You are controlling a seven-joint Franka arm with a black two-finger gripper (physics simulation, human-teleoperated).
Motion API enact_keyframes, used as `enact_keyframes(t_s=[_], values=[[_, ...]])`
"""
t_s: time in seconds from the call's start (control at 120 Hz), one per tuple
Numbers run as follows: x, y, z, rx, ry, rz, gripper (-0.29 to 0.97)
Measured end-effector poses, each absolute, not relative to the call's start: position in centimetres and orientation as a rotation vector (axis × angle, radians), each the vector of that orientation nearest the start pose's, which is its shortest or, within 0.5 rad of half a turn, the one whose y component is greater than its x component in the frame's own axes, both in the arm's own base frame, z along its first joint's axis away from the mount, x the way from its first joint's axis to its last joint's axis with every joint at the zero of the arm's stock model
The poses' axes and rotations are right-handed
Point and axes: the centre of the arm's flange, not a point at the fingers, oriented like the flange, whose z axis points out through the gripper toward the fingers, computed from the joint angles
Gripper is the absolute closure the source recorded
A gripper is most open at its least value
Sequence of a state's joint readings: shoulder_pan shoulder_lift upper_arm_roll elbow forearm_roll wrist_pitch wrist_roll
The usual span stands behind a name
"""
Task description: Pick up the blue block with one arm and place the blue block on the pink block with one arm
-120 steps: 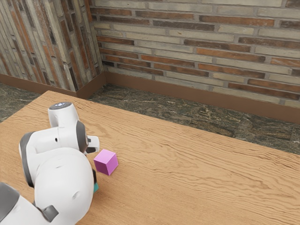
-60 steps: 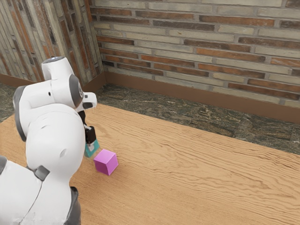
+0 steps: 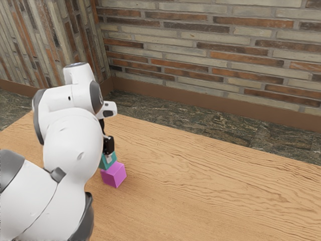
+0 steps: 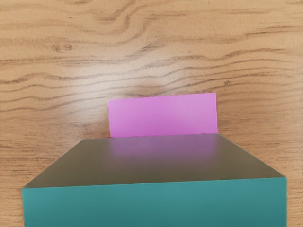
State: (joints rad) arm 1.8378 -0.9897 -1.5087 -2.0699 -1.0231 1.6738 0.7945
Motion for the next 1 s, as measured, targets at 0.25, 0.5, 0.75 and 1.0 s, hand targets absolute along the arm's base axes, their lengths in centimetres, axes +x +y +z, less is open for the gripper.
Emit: enact_keyframes(t_s=[0.25,0.5,0.75,1.0], values=[[54.6,2.2,34.3,-3.224,0.076,0.164,0.33],[55.3,1.5,33.6,-3.229,0.071,0.178,0.33],[55.3,1.5,33.4,-3.229,0.051,0.183,0.33],[55.3,1.7,33.1,-3.230,0.031,0.191,0.33]])
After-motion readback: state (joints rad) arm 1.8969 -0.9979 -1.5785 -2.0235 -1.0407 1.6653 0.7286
